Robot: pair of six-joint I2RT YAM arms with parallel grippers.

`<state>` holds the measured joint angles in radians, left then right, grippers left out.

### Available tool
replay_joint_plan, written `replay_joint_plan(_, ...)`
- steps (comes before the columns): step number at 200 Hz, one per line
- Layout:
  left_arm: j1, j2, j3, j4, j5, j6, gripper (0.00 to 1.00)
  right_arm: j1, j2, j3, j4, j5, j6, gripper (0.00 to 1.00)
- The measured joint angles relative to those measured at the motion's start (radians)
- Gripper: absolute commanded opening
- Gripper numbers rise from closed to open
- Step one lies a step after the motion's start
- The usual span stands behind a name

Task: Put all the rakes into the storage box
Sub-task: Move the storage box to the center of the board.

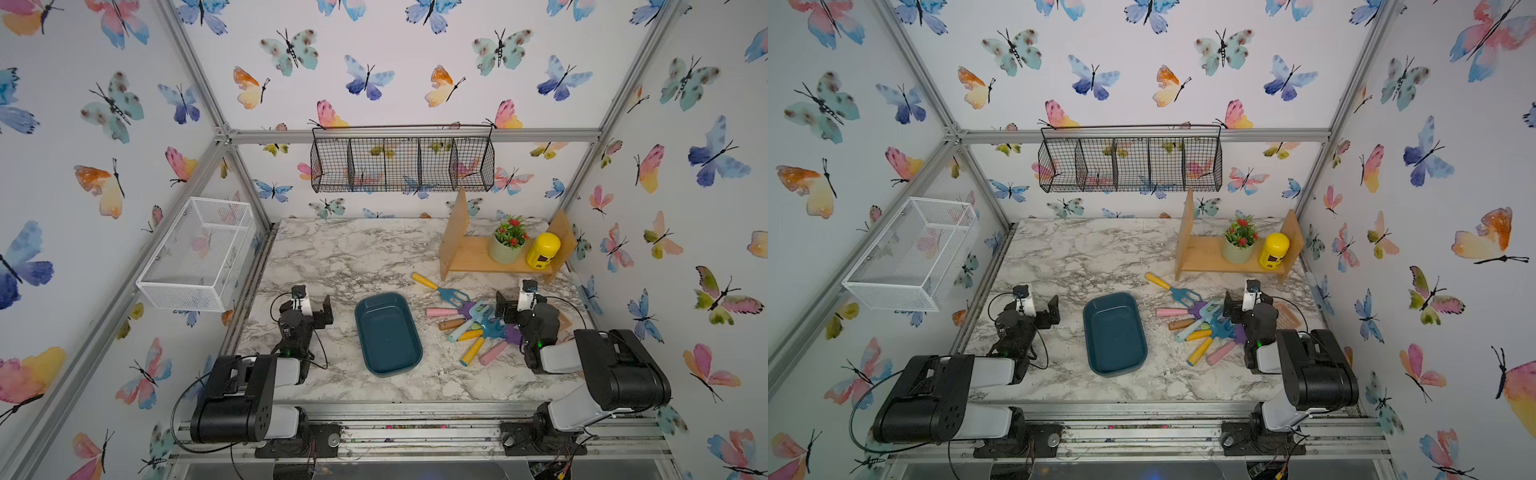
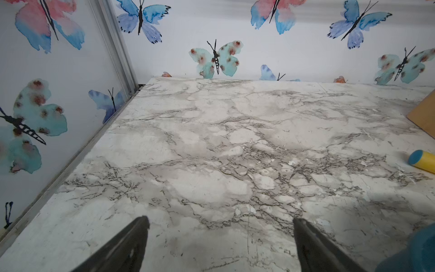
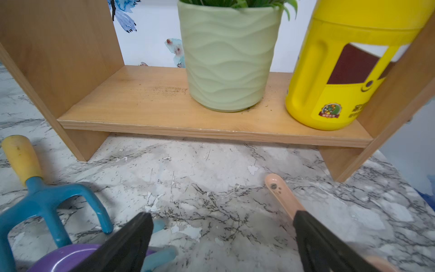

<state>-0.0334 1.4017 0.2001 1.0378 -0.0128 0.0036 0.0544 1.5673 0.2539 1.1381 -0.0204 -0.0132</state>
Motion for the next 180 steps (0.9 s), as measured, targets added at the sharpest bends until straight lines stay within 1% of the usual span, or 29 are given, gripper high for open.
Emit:
replay_joint_plan(37,-0.013,0.000,0.000,0.008,-0.013,0.000,0.98,0.000,0.000,0.000,0.000,0.000,0.000,0.99)
replay_joint_plan(180,-0.014,0.000,0.000,0.013,-0.017,0.000,0.99,0.000,0.000,0.000,0.000,0.000,0.000,0.99)
